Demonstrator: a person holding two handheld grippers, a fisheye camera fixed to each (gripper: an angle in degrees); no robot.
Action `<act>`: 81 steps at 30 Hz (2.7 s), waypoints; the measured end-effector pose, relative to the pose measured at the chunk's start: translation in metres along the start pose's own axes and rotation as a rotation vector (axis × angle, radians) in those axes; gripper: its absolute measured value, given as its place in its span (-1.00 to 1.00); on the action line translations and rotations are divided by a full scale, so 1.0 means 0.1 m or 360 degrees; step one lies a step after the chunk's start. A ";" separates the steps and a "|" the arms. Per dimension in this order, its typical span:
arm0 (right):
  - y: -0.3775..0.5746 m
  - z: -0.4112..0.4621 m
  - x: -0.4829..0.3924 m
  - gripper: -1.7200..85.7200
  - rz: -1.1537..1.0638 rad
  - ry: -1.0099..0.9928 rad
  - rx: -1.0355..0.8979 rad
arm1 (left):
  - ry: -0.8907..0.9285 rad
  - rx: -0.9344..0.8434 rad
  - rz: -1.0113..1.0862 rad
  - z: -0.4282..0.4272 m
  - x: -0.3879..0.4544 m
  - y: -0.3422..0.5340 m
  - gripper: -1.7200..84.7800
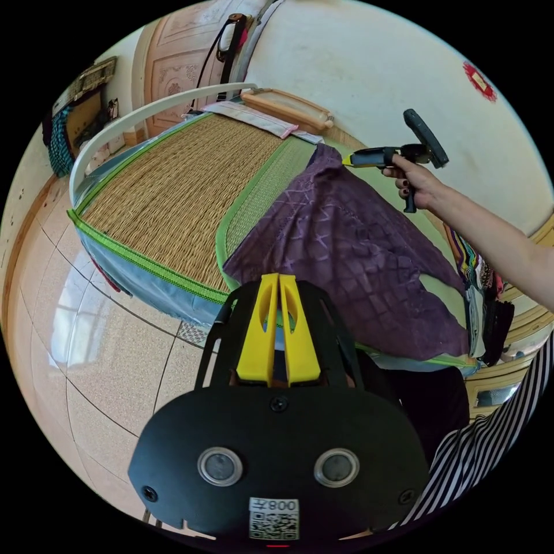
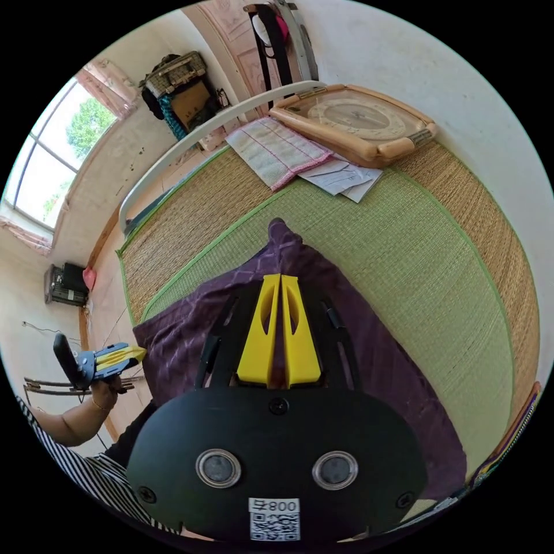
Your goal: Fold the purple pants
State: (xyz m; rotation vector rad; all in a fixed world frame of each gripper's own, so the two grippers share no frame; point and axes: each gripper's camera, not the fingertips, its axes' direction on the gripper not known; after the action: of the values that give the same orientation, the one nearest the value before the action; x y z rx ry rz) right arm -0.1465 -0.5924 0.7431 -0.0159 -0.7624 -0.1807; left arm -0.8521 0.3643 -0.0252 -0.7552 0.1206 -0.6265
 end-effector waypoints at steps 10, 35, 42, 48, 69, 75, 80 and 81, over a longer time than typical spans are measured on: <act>1.56 -0.48 -0.10 -0.95 0.0152 0.0012 0.0032 | 0.0017 -0.0198 0.0084 0.19 0.03 -0.10 -0.96; -0.51 -0.41 -0.86 -0.96 -0.0211 0.0391 0.0019 | 0.0094 -0.0170 0.0029 0.10 -0.12 -0.20 -0.96; -0.47 -0.53 -0.84 -0.97 -0.0192 0.0334 0.0116 | 0.0118 -0.0104 0.0012 -0.01 -0.09 -0.16 -0.96; -0.23 -0.13 -0.66 -0.95 -0.0097 0.0200 -0.0075 | 0.0063 0.0065 -0.0009 -0.20 -0.06 -0.27 -0.96; -0.45 -0.63 -0.25 -0.91 0.0032 -0.0237 0.0175 | -0.0214 0.0172 0.0108 -0.46 0.48 -0.30 -0.96; -0.48 -0.70 0.04 -0.89 0.0191 -0.0322 0.0027 | -0.0237 0.0010 0.0033 -0.32 0.59 -0.37 -0.96; -0.39 -1.25 -0.06 -0.89 0.0072 -0.0274 0.0122 | -0.0231 0.0113 0.0038 -0.49 0.78 -0.41 -0.96; -0.35 -1.30 -0.08 -0.90 0.0046 -0.0249 0.0115 | -0.0228 0.0130 0.0045 -0.52 0.81 -0.41 -0.96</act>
State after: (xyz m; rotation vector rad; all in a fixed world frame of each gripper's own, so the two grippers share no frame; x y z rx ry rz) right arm -0.0689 -0.6365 0.6417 0.0280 -0.9239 -0.1254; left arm -0.8230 0.2633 -0.0260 -0.7154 -0.0257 -0.5457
